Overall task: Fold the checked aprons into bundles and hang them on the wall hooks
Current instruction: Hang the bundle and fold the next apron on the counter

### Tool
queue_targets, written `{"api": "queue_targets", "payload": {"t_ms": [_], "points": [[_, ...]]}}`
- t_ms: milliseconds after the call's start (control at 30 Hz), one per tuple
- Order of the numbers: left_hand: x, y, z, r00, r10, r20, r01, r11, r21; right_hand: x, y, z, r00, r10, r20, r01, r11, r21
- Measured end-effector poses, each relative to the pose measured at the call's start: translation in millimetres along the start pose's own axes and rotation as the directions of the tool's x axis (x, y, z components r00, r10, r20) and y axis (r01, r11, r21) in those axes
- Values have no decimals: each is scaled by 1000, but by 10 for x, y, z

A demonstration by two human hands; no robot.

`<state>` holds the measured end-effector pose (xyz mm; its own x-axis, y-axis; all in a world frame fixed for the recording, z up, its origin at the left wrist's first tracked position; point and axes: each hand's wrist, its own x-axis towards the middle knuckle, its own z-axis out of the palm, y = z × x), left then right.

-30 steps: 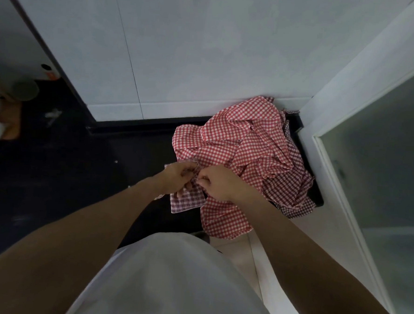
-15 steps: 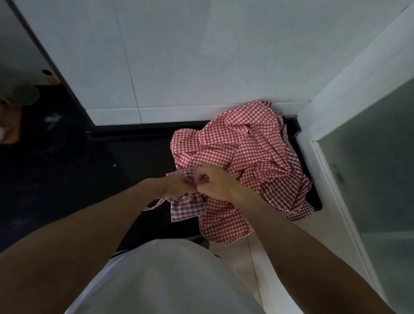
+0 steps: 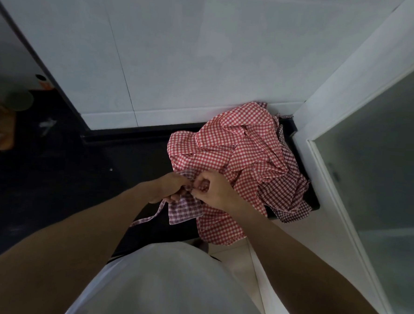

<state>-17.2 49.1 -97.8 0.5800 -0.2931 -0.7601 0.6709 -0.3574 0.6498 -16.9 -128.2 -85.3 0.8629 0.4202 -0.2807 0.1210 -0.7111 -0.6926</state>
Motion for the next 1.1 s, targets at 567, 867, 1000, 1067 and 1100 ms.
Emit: {"api": "queue_targets", "payload": {"t_ms": [567,867,1000,1067,1100], "points": [[44,-48,-46,995,93,-35,-91,994,56,55,-37,64,993,90,74,-105,967,231],[22,-24,40,980,77,-181,-66,996,63,3,-54,36,959,100,265,-242,776,582],[23,0,37,979,104,-177,-79,986,146,17,-20,51,941,146,305,-326,636,700],[18,20,22,982,101,-158,-77,986,148,37,-7,68,928,188,322,-370,564,738],[22,21,10,985,92,-145,-71,987,147,50,6,75,926,199,321,-377,550,745]]}}
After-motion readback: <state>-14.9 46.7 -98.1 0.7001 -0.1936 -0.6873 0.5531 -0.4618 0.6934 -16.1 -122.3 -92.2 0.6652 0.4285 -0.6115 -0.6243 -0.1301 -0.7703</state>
